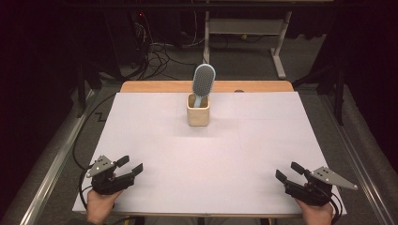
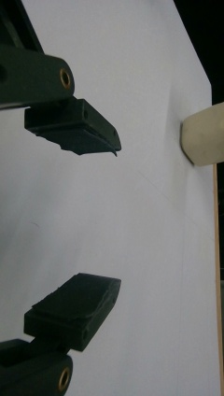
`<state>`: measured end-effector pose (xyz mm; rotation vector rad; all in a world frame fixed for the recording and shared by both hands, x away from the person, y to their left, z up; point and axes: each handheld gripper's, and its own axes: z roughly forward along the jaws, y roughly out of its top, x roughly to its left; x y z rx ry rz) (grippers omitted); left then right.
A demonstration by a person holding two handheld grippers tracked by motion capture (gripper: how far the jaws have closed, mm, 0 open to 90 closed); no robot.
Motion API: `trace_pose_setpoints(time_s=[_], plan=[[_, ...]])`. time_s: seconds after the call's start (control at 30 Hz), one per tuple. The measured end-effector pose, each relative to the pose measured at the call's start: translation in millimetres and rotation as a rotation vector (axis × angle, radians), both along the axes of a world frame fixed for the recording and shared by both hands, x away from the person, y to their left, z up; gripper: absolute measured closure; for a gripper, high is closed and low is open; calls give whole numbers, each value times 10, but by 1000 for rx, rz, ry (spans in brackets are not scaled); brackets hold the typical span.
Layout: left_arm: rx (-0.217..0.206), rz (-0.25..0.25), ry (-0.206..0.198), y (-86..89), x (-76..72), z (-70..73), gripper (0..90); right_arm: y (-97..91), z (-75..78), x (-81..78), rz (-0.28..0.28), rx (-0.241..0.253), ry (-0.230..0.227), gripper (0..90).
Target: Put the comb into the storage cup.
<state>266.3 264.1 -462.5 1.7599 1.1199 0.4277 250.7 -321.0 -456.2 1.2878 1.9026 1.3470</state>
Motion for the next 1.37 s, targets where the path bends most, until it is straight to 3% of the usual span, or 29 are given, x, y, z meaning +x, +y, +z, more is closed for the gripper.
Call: trace_pose_setpoints(time_s=[0.33,0.63,1.37], plan=[[-12,10,1,22,-14,0,323,-3,-38,-24,-1,-8,9,294],[-10,19,30,37,-14,-17,324,12,-58,-30,5,-22,28,292],[-8,17,28,34,-11,-15,325,18,-57,-36,10,-12,26,289]])
